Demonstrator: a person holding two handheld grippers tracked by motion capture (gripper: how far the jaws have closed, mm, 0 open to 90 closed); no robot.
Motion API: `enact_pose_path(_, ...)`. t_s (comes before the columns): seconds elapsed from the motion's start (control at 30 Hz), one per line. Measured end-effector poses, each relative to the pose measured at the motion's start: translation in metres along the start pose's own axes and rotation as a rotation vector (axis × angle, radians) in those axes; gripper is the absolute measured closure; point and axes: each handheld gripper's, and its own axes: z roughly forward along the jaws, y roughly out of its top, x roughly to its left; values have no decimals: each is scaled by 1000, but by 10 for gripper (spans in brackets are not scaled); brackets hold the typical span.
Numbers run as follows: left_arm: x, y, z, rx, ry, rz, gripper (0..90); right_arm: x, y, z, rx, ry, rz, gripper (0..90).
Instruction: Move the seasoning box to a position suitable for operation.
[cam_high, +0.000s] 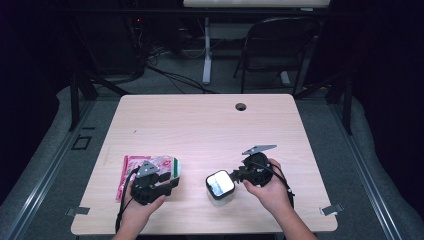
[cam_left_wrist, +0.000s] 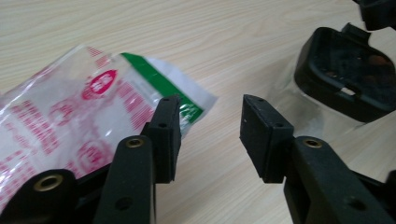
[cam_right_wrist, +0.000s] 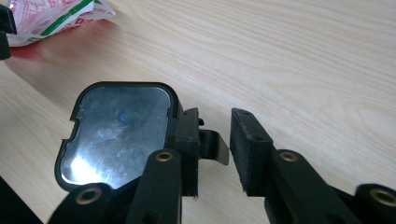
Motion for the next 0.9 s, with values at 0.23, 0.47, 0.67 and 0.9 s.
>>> enact_pose_path(0.23,-13,5,9,10,-44,37,740,-1,1,3,3,-5,4,774)
enact_pose_path(0.47,-28,7,21,28,-90,77,870,4,1,2,-8,10,-4,795)
enact_pose_path(0.67,-40,7,31,49,-111,104,896,3,1,3,-7,18,-2,809)
enact_pose_path(0.9,-48,7,41,70,-114,116,898,4,1,3,-3,20,-6,820)
